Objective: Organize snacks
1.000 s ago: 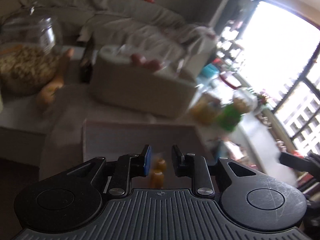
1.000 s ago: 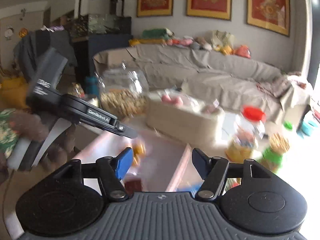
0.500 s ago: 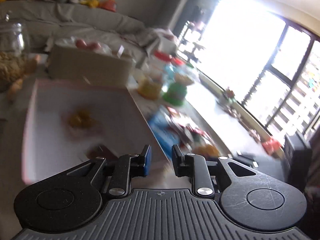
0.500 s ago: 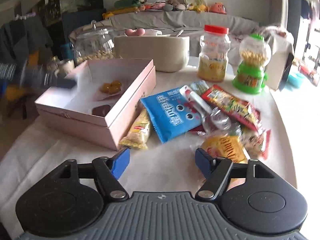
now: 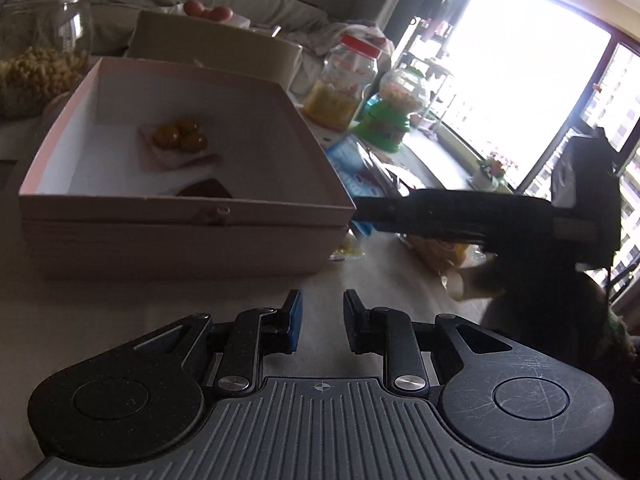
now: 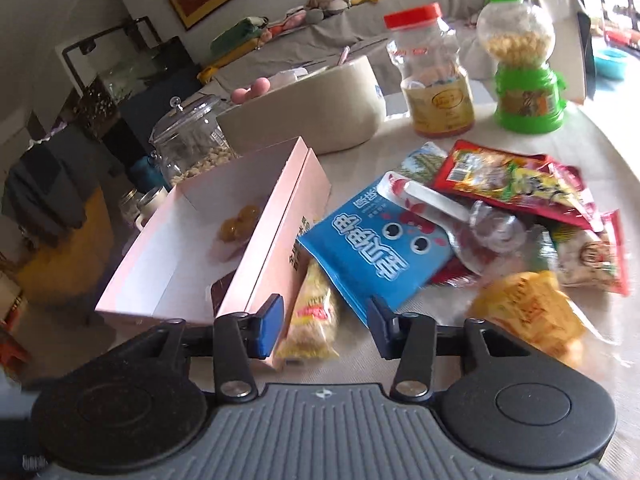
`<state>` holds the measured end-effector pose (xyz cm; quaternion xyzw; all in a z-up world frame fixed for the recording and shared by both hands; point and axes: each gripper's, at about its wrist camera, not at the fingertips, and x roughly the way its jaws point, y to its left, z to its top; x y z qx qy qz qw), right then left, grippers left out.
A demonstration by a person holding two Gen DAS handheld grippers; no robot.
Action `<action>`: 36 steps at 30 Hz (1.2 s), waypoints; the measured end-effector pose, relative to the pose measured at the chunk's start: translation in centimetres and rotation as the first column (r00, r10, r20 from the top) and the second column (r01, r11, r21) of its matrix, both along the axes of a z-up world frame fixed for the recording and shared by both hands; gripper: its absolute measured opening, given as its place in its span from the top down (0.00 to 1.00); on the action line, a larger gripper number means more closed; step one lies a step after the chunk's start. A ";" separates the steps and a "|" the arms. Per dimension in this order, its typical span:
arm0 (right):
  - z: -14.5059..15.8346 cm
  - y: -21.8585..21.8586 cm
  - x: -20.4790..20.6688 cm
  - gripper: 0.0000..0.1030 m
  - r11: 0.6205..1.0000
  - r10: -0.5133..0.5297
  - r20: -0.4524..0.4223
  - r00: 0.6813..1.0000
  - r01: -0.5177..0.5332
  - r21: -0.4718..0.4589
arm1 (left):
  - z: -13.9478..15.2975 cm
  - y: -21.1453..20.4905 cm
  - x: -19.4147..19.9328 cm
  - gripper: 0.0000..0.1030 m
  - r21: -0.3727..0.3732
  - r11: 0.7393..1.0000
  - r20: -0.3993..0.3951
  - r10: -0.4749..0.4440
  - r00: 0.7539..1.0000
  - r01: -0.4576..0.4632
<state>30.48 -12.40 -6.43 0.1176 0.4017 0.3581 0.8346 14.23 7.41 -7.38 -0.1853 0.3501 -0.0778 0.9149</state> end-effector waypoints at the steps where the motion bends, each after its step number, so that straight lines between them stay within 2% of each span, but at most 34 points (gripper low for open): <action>1: -0.4 0.4 0.3 0.65 1.000 0.000 -0.007 1.000 0.000 -0.005 | -0.1 0.0 -0.1 0.75 -0.006 1.000 -0.004 0.001 1.000 -0.001; 5: -1.2 1.1 0.7 0.76 0.999 0.031 -0.028 0.999 -0.031 -0.019 | -0.2 0.2 -0.4 0.75 -0.014 1.000 -0.010 0.013 1.000 -0.013; 6: -1.2 1.1 0.5 0.81 0.999 0.048 -0.036 0.998 -0.048 -0.014 | -0.2 0.2 -0.5 0.75 -0.017 1.000 -0.010 0.016 1.000 -0.016; 9: -0.6 0.7 -0.9 0.84 0.995 0.094 -0.025 0.995 -0.095 -0.029 | 0.0 0.3 -0.5 0.75 -0.027 0.999 -0.003 0.022 1.000 -0.022; 16: -0.4 -1.2 -5.1 0.84 0.982 0.176 -0.023 0.984 -0.177 -0.058 | 0.2 -0.6 -0.3 0.75 -0.023 1.000 0.005 -0.005 1.000 0.005; 20: -0.1 -2.3 -6.3 0.84 0.985 0.154 0.007 0.988 -0.153 -0.077 | 0.5 -1.3 0.0 0.75 -0.016 1.000 0.017 -0.009 1.000 0.009; 23: 0.6 -2.7 -6.9 0.84 0.987 0.128 0.070 0.989 -0.120 -0.105 | 0.6 -1.7 0.4 0.75 -0.004 1.000 0.012 0.003 1.000 -0.003; 26: 1.2 -3.2 -7.3 0.73 0.988 0.084 0.147 0.985 -0.063 -0.142 | 0.7 -2.5 1.5 0.75 0.017 1.000 0.023 0.023 0.999 -0.024; 28: 1.4 -3.9 -7.7 0.47 0.984 0.041 0.202 0.979 -0.005 -0.176 | 0.7 -3.3 2.4 0.75 0.037 0.999 0.034 0.021 0.999 -0.022; 30: 1.4 -4.8 -8.0 0.37 0.981 -0.006 0.238 0.971 0.052 -0.187 | 0.5 -4.4 3.3 0.75 0.084 0.996 0.045 0.016 0.999 -0.020; 33: 1.1 -6.4 -8.2 0.37 0.970 -0.062 0.270 0.961 0.122 -0.212 | -0.2 -6.0 4.4 0.74 0.176 0.984 0.025 0.022 0.999 -0.026; 34: 0.9 -6.8 -8.2 0.36 0.965 -0.076 0.279 0.957 0.141 -0.220 | -0.4 -6.4 4.6 0.69 0.195 0.981 0.023 0.023 0.999 -0.027; 36: 0.6 -7.5 -8.2 0.34 0.954 -0.105 0.298 0.949 0.180 -0.238 | -0.7 -6.8 4.7 0.68 0.213 0.976 0.036 0.025 0.999 -0.032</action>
